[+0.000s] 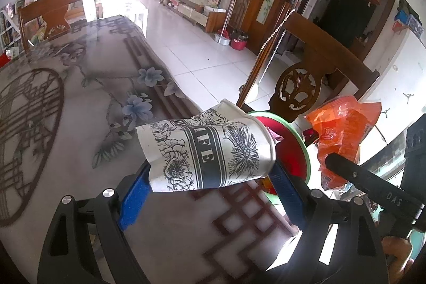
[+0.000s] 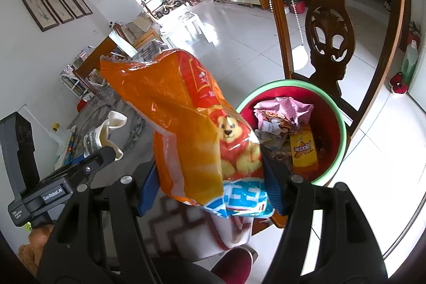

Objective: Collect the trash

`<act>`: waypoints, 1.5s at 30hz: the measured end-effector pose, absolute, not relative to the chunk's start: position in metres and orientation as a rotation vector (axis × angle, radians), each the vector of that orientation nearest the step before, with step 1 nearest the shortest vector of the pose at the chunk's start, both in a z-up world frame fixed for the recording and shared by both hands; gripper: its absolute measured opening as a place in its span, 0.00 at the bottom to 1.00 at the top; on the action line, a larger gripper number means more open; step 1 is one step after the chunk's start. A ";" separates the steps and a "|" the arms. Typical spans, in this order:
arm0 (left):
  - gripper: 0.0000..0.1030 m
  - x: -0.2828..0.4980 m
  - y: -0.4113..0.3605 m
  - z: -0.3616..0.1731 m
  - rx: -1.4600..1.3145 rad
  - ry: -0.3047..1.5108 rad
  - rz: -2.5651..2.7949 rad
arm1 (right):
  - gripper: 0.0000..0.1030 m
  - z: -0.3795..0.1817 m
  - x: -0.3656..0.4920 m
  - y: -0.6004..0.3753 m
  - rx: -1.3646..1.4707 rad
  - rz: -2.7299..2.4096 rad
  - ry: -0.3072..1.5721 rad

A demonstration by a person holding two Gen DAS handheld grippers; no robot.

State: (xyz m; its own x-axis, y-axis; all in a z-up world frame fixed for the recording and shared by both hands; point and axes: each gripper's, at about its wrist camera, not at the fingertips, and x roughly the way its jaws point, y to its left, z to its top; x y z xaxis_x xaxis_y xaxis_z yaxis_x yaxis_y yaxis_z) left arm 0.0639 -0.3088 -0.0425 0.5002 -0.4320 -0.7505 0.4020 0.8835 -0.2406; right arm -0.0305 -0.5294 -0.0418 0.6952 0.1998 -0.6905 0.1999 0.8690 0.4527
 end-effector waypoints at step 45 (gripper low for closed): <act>0.90 0.097 -0.369 -0.048 -0.145 0.928 -0.765 | 0.87 -0.071 -0.002 -0.583 0.537 -0.184 0.843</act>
